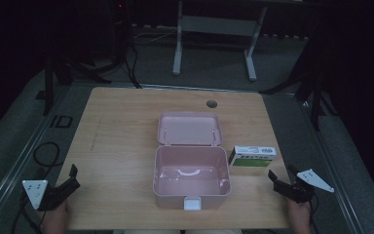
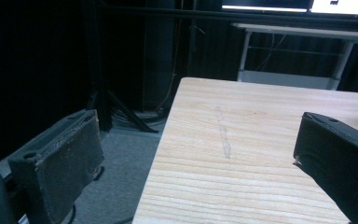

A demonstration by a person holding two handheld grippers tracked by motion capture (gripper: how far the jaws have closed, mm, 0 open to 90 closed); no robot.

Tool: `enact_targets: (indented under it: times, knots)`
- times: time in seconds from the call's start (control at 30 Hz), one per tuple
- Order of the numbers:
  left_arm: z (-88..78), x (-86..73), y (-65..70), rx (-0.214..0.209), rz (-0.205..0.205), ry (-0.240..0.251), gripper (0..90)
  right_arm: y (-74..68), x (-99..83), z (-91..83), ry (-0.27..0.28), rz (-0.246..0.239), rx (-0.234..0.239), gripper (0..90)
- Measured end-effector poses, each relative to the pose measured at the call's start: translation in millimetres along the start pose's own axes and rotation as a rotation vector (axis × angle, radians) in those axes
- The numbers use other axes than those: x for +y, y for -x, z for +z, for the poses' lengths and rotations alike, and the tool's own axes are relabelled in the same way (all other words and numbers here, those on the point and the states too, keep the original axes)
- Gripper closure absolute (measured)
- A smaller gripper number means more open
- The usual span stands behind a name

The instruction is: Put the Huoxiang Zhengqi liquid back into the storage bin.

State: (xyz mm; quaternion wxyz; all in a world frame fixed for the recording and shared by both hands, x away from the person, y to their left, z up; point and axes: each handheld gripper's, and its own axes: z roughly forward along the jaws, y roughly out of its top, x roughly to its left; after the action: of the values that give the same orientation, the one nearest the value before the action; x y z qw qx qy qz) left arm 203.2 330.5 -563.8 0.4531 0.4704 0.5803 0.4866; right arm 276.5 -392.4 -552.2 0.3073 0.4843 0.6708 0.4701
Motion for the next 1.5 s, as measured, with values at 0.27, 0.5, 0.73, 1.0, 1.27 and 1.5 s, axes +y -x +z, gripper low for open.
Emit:
enact_targets:
  times: [0.27, 0.5, 0.73, 1.0, 1.27, 1.5]
  knots:
    - [0.9, -0.2, 0.6, -0.005, 0.005, -0.006, 1.2, 5.1, 0.9, 2.3, -0.039, 0.049, 0.063, 13.5]
    - [0.9, -0.3, 1.1, -0.011, 0.006, -0.007, 1.1, 11.1, 2.4, 8.6, -0.148, 0.048, 0.212, 13.6]
    - [1.3, -0.2, 1.5, -0.018, 0.009, -0.010, 1.1, 11.5, 9.5, 14.6, -0.237, -0.067, 0.440, 14.2]
    - [1.6, -0.1, 1.7, -0.026, 0.013, -0.013, 1.2, 3.1, 16.9, 20.7, -0.322, -0.250, 0.574, 14.1]
    - [1.9, -0.1, 2.5, -0.035, 0.020, -0.015, 1.1, -24.1, 34.8, 29.7, -0.571, -0.575, 0.621, 14.1]
    - [2.0, -0.1, 2.7, -0.040, 0.023, -0.015, 1.1, -47.6, 51.1, 36.7, -0.759, -0.762, 0.609, 15.0]
